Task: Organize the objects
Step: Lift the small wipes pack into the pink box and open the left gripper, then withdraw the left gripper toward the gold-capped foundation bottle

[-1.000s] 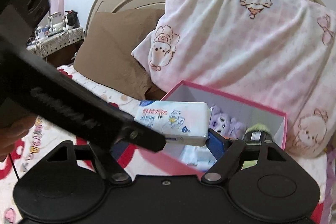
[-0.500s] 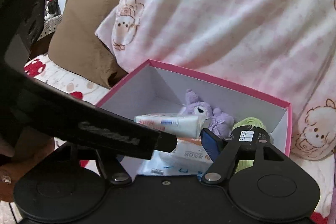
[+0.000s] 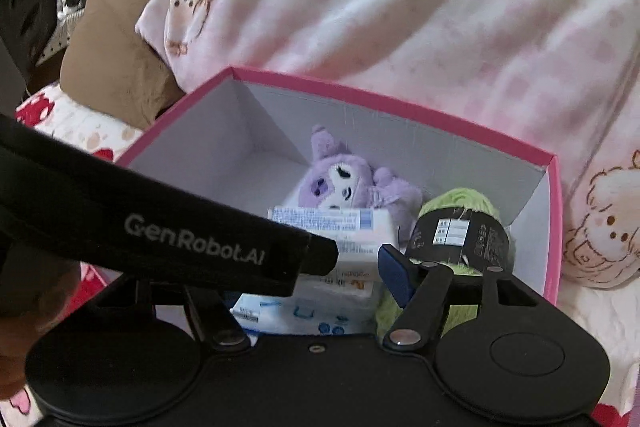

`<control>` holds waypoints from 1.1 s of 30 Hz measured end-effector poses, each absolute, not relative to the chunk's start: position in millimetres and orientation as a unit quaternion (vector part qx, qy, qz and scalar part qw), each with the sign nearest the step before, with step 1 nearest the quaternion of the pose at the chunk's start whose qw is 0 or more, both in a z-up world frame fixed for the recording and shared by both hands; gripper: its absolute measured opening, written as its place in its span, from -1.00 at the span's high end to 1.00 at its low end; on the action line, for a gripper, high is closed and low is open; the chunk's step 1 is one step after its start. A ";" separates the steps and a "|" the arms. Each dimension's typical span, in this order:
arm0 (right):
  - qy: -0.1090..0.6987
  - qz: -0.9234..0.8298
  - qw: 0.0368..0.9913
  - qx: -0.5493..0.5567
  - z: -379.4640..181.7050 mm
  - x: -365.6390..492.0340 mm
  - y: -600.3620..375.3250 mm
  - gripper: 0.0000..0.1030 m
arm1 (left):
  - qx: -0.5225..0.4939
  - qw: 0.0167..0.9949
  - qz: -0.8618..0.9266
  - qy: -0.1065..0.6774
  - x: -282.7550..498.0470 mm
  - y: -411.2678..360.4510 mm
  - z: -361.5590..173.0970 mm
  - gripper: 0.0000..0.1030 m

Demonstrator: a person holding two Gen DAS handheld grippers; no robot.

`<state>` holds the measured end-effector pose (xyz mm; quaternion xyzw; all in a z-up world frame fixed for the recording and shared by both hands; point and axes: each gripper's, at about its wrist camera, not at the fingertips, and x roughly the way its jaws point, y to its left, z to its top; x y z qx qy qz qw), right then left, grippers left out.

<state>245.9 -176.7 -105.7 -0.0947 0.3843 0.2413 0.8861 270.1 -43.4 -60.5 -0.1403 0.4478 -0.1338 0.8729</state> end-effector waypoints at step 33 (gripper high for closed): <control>0.321 0.357 0.867 -0.136 -76.4 73.9 -225.6 -0.52 | -0.073 0.891 -0.147 0.423 112.1 -28.9 -21.6 -0.16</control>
